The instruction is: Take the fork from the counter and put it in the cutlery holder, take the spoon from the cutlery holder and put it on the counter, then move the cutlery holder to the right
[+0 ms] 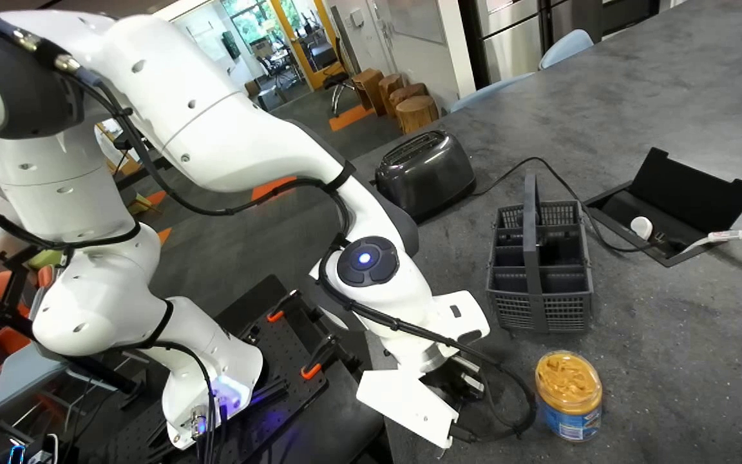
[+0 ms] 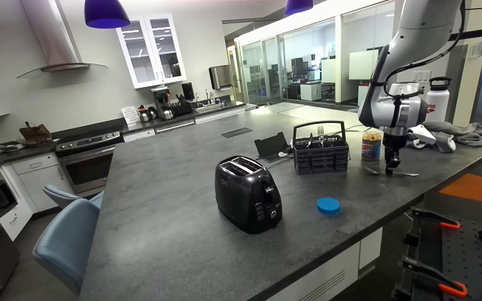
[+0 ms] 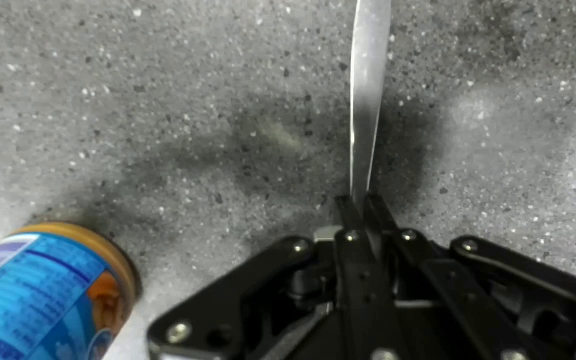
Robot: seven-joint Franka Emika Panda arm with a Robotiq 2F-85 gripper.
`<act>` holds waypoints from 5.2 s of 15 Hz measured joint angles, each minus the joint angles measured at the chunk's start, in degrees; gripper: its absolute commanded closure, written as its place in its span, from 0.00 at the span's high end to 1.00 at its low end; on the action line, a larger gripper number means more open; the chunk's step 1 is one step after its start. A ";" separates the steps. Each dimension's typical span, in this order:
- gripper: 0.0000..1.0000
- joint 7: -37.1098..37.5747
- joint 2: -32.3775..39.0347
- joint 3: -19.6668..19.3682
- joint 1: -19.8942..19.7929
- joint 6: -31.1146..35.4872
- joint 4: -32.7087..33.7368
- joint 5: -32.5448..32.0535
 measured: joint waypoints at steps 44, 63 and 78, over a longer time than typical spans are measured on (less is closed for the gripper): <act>0.02 69.18 -44.70 10.96 16.03 -33.30 -1.36 -44.15; 0.02 117.25 -44.57 20.78 5.83 -15.18 -8.28 -81.40; 0.08 182.06 -46.75 25.82 -3.15 -7.53 -7.61 -134.17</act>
